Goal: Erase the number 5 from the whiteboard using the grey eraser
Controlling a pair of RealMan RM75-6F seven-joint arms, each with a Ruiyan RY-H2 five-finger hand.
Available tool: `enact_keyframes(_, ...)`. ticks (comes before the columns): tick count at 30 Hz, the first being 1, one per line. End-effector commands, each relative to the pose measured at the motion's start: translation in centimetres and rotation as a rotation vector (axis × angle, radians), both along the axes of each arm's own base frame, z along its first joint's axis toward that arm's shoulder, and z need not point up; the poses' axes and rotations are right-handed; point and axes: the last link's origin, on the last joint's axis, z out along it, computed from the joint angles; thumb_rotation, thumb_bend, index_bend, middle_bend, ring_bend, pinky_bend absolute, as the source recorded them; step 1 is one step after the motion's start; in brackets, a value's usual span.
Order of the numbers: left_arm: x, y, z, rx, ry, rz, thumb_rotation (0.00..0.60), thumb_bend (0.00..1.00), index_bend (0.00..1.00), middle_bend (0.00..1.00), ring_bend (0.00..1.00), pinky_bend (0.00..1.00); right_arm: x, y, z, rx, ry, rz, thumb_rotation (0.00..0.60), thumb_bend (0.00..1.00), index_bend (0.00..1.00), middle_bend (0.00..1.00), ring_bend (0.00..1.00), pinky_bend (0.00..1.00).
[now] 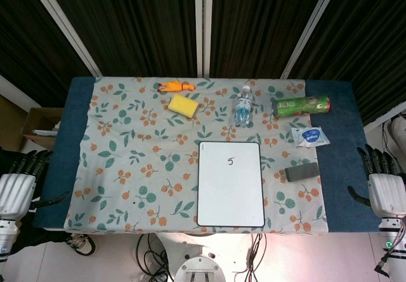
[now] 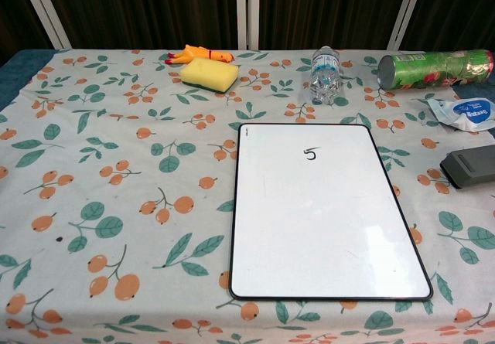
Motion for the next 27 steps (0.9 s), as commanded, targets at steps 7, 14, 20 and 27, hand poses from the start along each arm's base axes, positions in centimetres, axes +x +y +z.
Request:
enact_keyframes(7, 0.2, 0.0, 0.1, 0.003, 0.003, -0.008, 0.164, 0.0, 0.11, 0.14, 0.09, 0.16, 0.0, 0.0, -0.1, 0.008, 0.002, 0.004, 0.6, 0.13, 0.0, 0.0, 0.0, 0.0)
enact_keyframes(14, 0.4, 0.1, 0.1, 0.003, 0.002, -0.012, 0.162, 0.0, 0.11, 0.14, 0.09, 0.16, 0.2, -0.2, -0.7, 0.043, 0.011, 0.012, 0.6, 0.13, 0.0, 0.0, 0.0, 0.0)
enact_keyframes(20, 0.4, 0.2, 0.0, -0.001, 0.005, -0.01, 0.16, 0.0, 0.11, 0.14, 0.09, 0.16, 1.4, -1.4, -2.8, 0.136, 0.064, 0.062, 0.6, 0.13, 0.0, 0.0, 0.0, 0.0)
enact_keyframes(27, 0.2, 0.3, -0.3, -0.009, 0.002, -0.005, 0.163, 0.0, 0.11, 0.14, 0.09, 0.16, 3.7, -4.5, -6.7, 0.253, 0.133, 0.126, 0.6, 0.13, 0.0, 0.0, 0.0, 0.0)
